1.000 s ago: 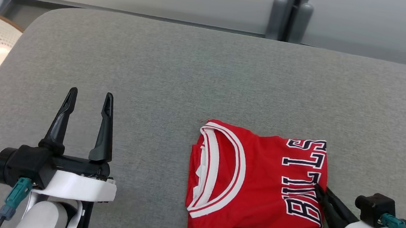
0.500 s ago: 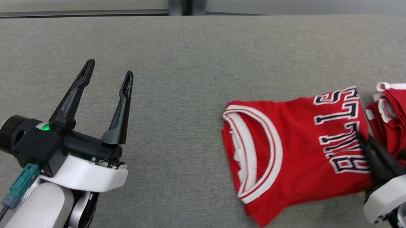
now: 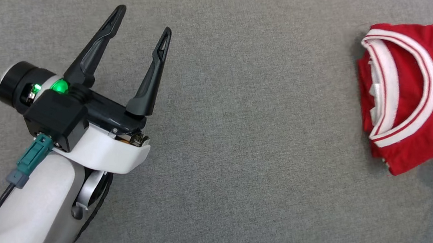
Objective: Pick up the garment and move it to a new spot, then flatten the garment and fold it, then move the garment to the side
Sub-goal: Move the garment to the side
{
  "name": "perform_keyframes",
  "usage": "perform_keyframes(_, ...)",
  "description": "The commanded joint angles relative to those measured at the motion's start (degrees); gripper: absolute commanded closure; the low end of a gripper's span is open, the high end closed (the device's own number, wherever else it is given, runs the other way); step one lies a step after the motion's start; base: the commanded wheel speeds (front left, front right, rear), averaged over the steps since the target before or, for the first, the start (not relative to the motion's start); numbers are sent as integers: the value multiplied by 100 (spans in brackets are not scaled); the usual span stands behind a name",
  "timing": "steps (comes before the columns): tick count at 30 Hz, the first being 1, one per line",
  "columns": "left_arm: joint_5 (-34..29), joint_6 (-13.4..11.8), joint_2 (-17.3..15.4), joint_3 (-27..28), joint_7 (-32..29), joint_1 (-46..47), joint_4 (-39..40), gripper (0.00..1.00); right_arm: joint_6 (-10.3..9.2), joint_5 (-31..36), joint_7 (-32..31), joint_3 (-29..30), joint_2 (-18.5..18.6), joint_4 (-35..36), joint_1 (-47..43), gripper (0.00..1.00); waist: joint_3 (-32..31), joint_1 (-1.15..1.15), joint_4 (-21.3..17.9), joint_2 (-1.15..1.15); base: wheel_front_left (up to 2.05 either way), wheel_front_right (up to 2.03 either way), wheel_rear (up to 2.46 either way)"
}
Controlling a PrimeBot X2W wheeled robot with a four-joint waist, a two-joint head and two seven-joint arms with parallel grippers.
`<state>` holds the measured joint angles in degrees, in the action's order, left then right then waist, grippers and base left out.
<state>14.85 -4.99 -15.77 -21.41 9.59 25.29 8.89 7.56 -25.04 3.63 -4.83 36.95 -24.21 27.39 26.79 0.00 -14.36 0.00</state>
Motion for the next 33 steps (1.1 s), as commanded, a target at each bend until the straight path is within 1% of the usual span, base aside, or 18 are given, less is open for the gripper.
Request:
perform_keyframes(1, -40, 51, -49, -11, -26, 156, 19, 0, -14, -47, 99, 30, -14, -195, 156, 100, 312, 0, -56, 0, 0, 0, 0)
perform_keyframes(5, -79, 89, -86, -27, -111, 381, 18, 0, -14, -297, 315, 12, -93, -917, 504, 100, 602, 0, 17, 0, 0, 0, 0)
perform_keyframes(6, -80, 96, -94, -31, -111, 400, 5, 0, -14, -288, 348, -27, -127, -1131, 548, 79, 636, 0, 28, 0, 0, 0, 0)
perform_keyframes(7, -87, 89, -103, -23, -120, 422, -10, 0, -14, -309, 466, -45, -177, -1313, 611, 16, 667, 0, 34, 0, 0, 0, 0)
perform_keyframes(8, -83, 83, -117, -10, -111, 429, -20, 0, -14, -284, 591, -53, -209, -1485, 706, 0, 680, 0, 27, 0, 0, 0, 0)
perform_keyframes(11, -74, 63, -159, 3, -108, 383, -59, 0, -14, -185, 863, -165, -330, -1935, 845, 0, 657, 0, -6, 0, 0, 0, 0)
perform_keyframes(13, -46, 34, -191, 32, -82, 287, -117, 0, -14, -100, 1016, -118, -390, -2150, 873, 0, 562, 0, -34, 0, 0, 0, 0)
perform_keyframes(16, 52, -6, -198, 91, -8, 93, -211, 0, -14, -79, 1130, -34, -552, -2148, 681, 0, 316, 0, -47, 0, 0, 0, 0)
perform_keyframes(17, 87, -27, -181, 101, 33, 32, -240, 0, -14, -85, 1150, -21, -613, -2035, 580, 0, 219, 0, -37, 0, 0, 0, 0)
perform_keyframes(19, 165, -76, -167, 148, 87, -160, -313, 0, -14, -17, 1156, 118, -709, -1558, 399, 0, 20, 0, -22, 0, 0, 0, 0)
perform_keyframes(22, 384, -135, -81, 235, 177, -475, -410, 0, -14, 89, 1152, 296, -1035, -805, -143, 0, -295, 0, 31, 0, 0, 0, 0)
perform_keyframes(24, 455, -155, -65, 273, 254, -634, -489, 0, -14, 193, 1153, 404, -1169, -310, -474, 0, -487, 0, 133, 0, 0, 0, 0)
perform_keyframes(25, 455, -155, -65, 273, 254, -634, -489, 0, -14, 193, 1153, 404, -1169, -310, -474, 0, -487, 0, 133, 0, 0, 0, 0)
perform_keyframes(28, 607, -190, 8, 357, 360, -909, -618, 0, -14, 374, 1155, 334, -1444, 350, -919, 0, -773, 0, 303, 0, 0, 0, 0)
perform_keyframes(29, 700, -224, 56, 419, 406, -1075, -693, 0, -14, 504, 1097, 299, -1602, 763, -1170, 0, -938, 0, 433, 0, 0, 0, 0)
perform_keyframes(33, 784, -330, 97, 559, 470, -1364, -825, 0, -14, 728, 750, 300, -1909, 1539, -1611, 0, -1260, 0, 765, 0, 0, 0, 0)
